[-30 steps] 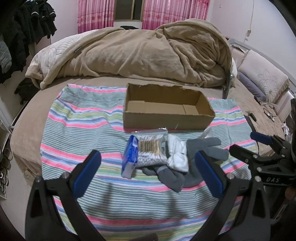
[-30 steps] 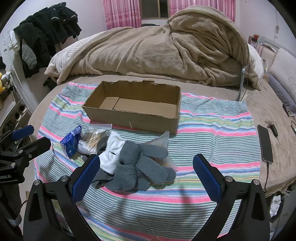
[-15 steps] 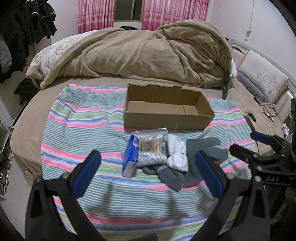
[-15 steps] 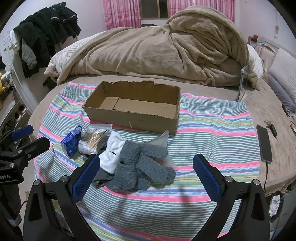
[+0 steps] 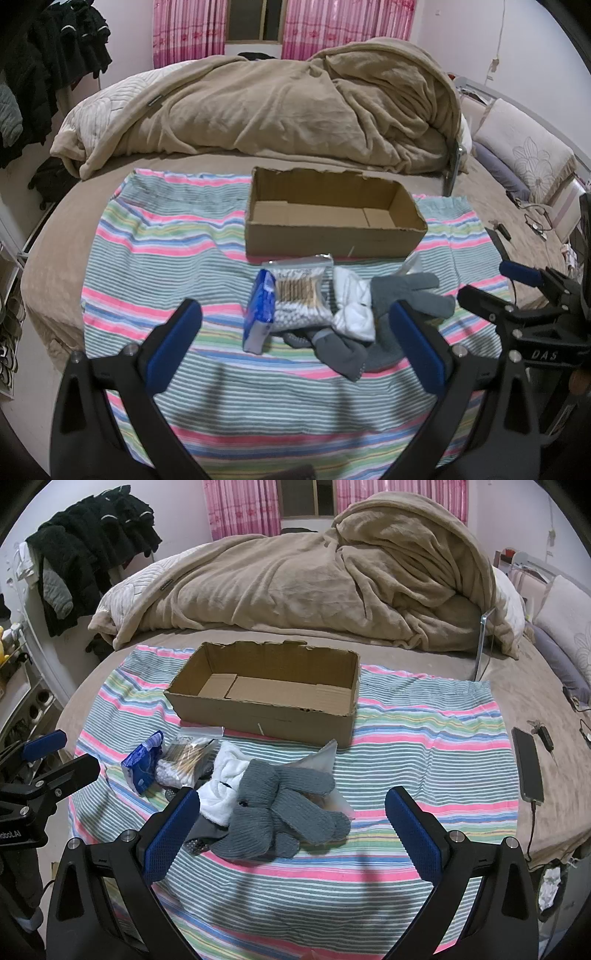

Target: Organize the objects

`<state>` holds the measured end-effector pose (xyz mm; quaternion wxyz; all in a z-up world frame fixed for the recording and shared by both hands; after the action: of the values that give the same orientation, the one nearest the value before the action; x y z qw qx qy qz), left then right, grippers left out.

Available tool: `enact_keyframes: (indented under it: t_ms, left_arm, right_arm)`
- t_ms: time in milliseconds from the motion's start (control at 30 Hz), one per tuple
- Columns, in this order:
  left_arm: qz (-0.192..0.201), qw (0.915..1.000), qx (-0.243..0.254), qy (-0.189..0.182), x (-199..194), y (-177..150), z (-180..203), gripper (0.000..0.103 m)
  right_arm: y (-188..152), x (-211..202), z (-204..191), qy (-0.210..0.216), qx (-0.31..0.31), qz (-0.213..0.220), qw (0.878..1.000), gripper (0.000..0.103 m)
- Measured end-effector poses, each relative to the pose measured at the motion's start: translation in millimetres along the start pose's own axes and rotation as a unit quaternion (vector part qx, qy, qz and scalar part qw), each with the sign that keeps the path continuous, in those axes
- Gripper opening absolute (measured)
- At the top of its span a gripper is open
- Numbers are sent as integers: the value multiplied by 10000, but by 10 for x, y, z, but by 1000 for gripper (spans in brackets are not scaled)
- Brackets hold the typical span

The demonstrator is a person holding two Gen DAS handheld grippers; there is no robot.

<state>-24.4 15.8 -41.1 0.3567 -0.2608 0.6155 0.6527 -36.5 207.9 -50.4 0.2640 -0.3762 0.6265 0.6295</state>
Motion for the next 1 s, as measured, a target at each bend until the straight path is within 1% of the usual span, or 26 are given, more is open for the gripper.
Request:
enact_keyframes:
  t_ms: [333, 567, 733, 767, 800, 833, 900, 967, 1000]
  left_arm:
    - [-92, 9999, 42, -8, 88, 13, 17, 102]
    - [-320, 9995, -26, -17, 363, 9, -103, 101]
    - [-503, 9987, -81, 74, 608, -10, -213, 100]
    - [-535, 9985, -85, 85, 653, -16, -233, 99]
    - [-574, 9983, -89, 87, 701, -22, -250, 93]
    - [-637, 9979, -102, 85, 763, -29, -273, 89]
    - [-742, 9971, -131, 65, 864, -48, -308, 89]
    - [-837, 9963, -151, 85, 957, -81, -348, 86]
    - [-875, 9960, -155, 91, 991, -94, -364, 82]
  right_arm:
    - [-1, 45, 45, -9, 51, -57, 10000, 102]
    - [7, 222, 166, -59, 165, -199, 9996, 102]
    - [-10, 391, 266, -189, 210, -311, 9991, 102]
    - [-17, 437, 292, -189, 244, -359, 9989, 102]
    - [-23, 478, 310, -183, 266, -393, 9987, 102]
    - [-26, 515, 329, -185, 280, -428, 9985, 102]
    - [-26, 588, 358, -170, 314, -496, 9981, 102]
    - [-21, 649, 352, -105, 308, -541, 9980, 102]
    - [-18, 683, 337, -58, 291, -566, 9980, 102]
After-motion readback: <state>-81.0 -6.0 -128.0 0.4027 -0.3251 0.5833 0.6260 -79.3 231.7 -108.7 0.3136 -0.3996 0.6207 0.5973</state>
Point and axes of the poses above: each gripper's, at about its wrist camera, not at the fingertips, and x roughly the way its jaws point, z to its right, y to its top, the point moved 5 cm from there along x, roughly the way its jaws point, and after that the axes turned 5 degrees about -z, right-handed, at the moved point
